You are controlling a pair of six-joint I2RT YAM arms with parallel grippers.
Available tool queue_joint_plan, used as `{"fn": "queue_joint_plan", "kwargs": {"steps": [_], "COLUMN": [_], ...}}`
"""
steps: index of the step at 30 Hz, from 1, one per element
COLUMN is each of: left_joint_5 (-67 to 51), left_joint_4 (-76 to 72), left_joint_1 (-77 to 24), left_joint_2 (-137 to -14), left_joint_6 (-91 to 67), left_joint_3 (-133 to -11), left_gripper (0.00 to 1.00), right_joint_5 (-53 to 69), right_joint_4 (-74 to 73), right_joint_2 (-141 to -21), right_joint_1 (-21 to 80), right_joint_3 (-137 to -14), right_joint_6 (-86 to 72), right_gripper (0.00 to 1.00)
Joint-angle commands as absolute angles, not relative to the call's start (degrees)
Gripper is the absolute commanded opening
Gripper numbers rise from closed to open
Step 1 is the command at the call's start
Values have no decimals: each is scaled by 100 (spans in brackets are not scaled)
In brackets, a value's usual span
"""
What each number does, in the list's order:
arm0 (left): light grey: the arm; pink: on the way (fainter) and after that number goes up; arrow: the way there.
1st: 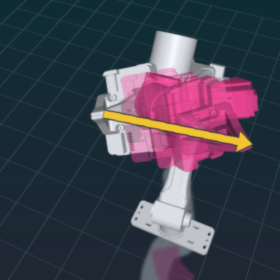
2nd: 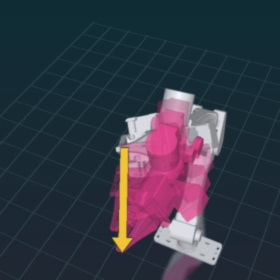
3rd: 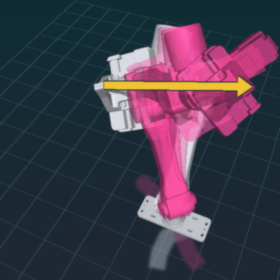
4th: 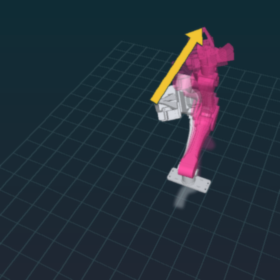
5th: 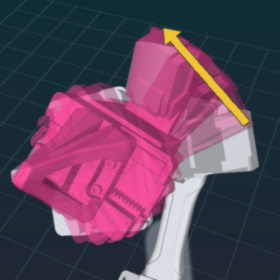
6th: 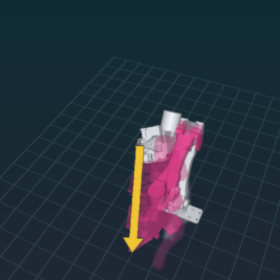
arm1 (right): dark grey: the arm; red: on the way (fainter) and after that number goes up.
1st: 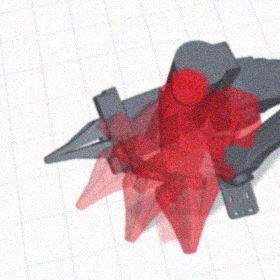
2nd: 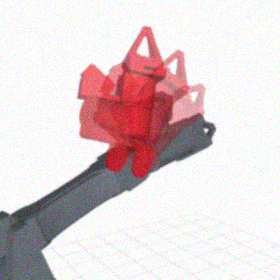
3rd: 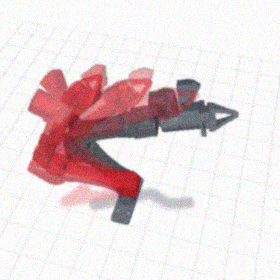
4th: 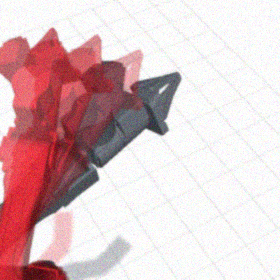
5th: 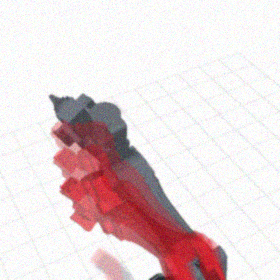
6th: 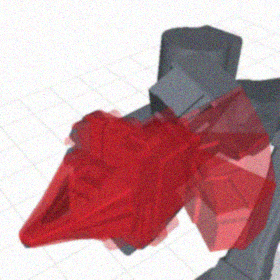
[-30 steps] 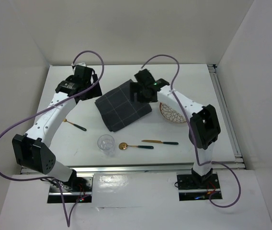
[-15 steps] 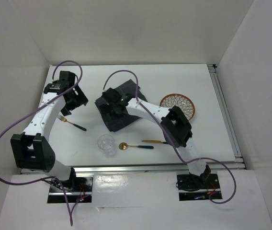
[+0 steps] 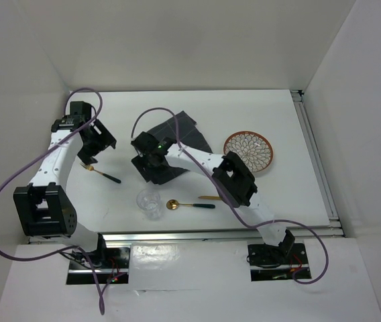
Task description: Set the dinner table for one person
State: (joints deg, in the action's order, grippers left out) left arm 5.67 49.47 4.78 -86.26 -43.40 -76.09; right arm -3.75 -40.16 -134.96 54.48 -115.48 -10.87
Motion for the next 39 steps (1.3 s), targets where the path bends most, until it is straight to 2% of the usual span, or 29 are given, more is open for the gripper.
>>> {"fn": "queue_joint_plan", "kwargs": {"steps": [1, 5, 8, 10, 11, 14, 15, 16, 24, 28, 35, 39], "left_joint_5": [334, 272, 220, 159, 158, -122, -219, -411, -940, -1247, -1520, -1704], "left_joint_4": [4860, 4808, 4755, 4755, 4755, 4685, 4615, 4553, 4605, 4605, 4229, 3877], "left_joint_1": [501, 501, 501, 501, 501, 501, 501, 501, 448, 448, 273, 211], "left_joint_2": [-8745, -8798, -8851, -8921, -8982, -9043, -9105, -9105, -9729, -9834, -9757, -9625], "left_joint_6": [-4219, -4166, -4104, -4104, -4052, -3999, -3903, -3798, -3524, -3410, -3120, -3015], "left_joint_3": [-7611, -7611, -7611, -7611, -7664, -7716, -7717, -7769, -8367, -8578, -8500, -8210], "left_gripper": [93, 93, 92, 92, 92, 91, 90, 90, 83, 83, 80, 69], "right_joint_5": [-412, -536, -606, -659, -720, -773, -773, -826, -747, -800, -668, -563], "right_joint_4": [-4288, -4289, -4289, -4289, -4289, -4341, -4342, -4342, -4534, -4535, -4851, -4852], "right_joint_2": [-13640, -13641, -13693, -13693, -13693, -13624, -13553, -13553, -12736, -12332, -12199, -12199], "right_joint_1": [5476, 5476, 5476, 5476, 5476, 5476, 5476, 5476, 5203, 4940, 4527, 4316], "right_joint_3": [-11742, -11514, -11391, -11329, -11329, -11452, -11522, -11618, -11892, -12058, -13033, -13271], "right_joint_6": [-958, -958, -958, -958, -958, -958, -958, -958, -747, -633, -457, -518], "right_gripper": [72, 67, 57, 45, 32, 14, 3, 0, 0, 0, 0, 0]}}
